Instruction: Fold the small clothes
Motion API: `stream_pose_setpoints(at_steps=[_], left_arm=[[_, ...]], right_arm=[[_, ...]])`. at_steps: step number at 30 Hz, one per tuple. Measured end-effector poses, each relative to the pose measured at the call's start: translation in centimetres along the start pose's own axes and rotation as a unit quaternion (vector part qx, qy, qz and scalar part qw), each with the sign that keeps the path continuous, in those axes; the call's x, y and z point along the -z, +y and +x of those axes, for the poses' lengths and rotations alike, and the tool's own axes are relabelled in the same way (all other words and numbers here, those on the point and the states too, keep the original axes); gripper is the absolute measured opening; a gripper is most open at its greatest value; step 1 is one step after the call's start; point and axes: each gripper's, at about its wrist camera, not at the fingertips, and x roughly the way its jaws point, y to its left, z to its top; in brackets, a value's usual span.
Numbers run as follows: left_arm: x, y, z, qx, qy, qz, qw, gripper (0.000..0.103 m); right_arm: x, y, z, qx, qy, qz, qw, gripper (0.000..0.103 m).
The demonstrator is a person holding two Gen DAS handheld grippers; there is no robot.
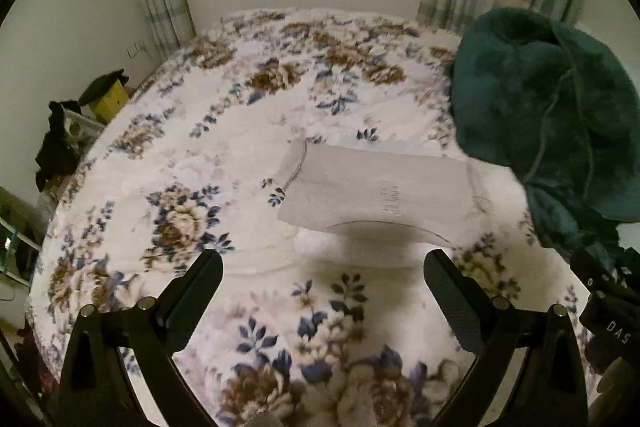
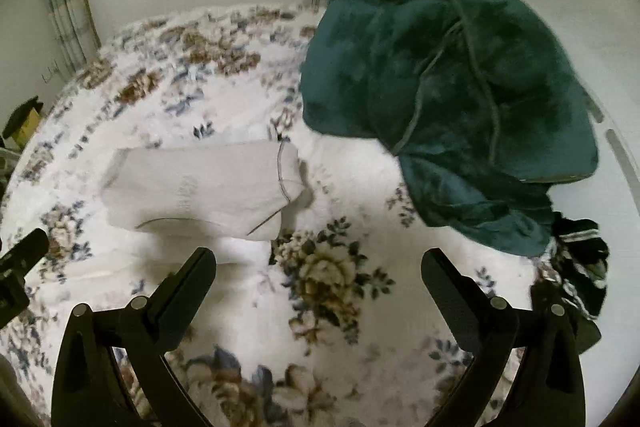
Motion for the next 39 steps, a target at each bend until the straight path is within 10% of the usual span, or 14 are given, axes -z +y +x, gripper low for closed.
stream_pose_setpoints(at_steps=[22,39], left_arm=[[5.4,-1.5,-31.1,0.017,-0.092,-0.013,0.9955,0.103],[7.6,-3.0,-38.8,0.003,-0.143,-0.015,0.9895,0.103]], right_arm=[[6.7,-7.9,-39.7,-0.031,-0.151,0.008,0.988,0.103],[9.6,-12.8,-48.7,-0.056,-0.193,-0.002,0.980,0.103]])
